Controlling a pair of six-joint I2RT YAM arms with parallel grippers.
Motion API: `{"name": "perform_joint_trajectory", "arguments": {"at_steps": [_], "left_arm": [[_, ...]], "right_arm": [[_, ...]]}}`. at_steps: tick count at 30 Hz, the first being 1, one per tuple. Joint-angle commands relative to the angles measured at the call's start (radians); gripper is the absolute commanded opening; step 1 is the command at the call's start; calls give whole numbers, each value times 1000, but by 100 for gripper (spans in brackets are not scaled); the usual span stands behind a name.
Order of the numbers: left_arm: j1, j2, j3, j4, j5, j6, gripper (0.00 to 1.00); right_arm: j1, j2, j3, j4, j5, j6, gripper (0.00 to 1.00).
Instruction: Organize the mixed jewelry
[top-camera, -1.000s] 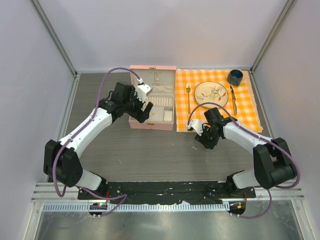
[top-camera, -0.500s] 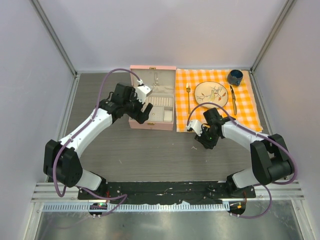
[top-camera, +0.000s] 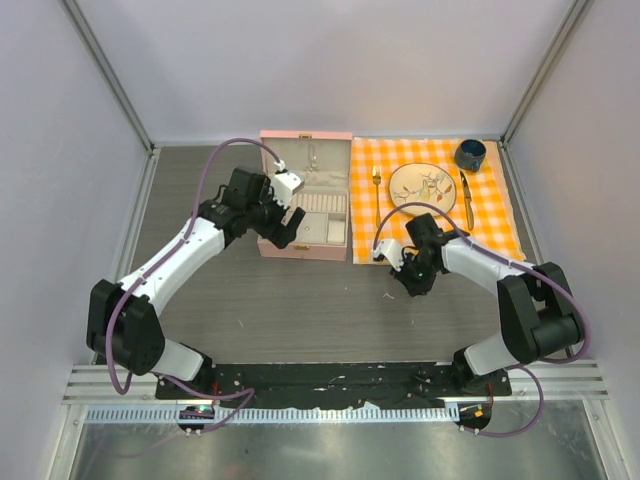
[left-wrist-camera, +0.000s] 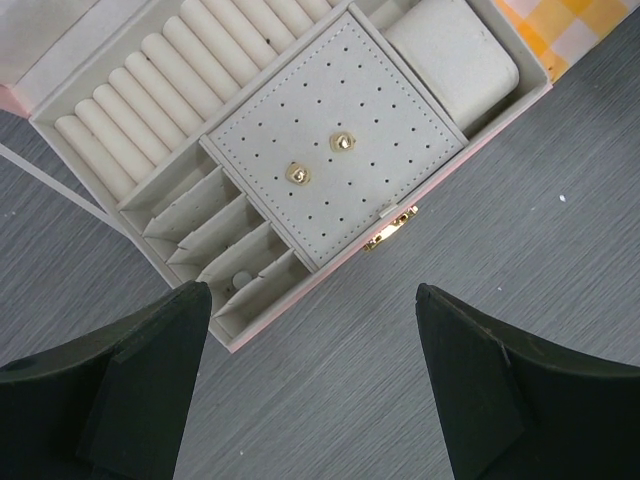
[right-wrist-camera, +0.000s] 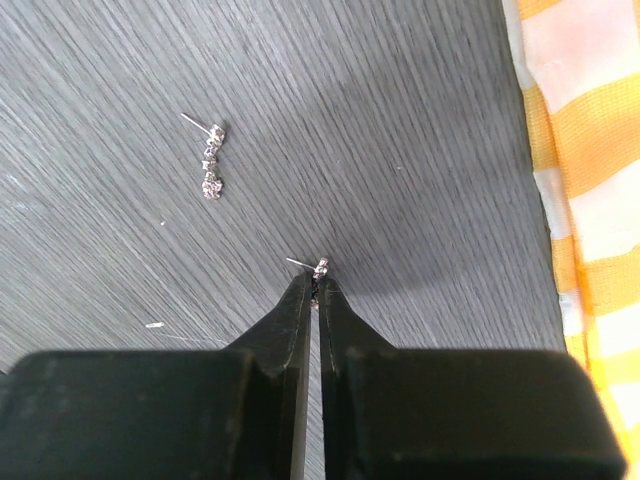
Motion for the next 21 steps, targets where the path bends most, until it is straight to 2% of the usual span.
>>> {"name": "perform_joint_trajectory", "arguments": {"at_steps": [1,5,11,15,21], "left_arm": [[-3,-49,-12,41,-31,12,88],[-1,-71,-28,69,-73,-3,88],[7,-87,-55,115,-119,-35,88],[26,-104,-65,141,-146,-68,88],[79,-142,-78,175,-168,-117,88]], "right_arm": [[-10,41,7,114,33,-6,6],[-6,0,46,101,53,18,1],[15,-66,142,49,97,61,1],[69,-98,205,33,152,97,1],[217,-109,317,39,279,150,1]]}}
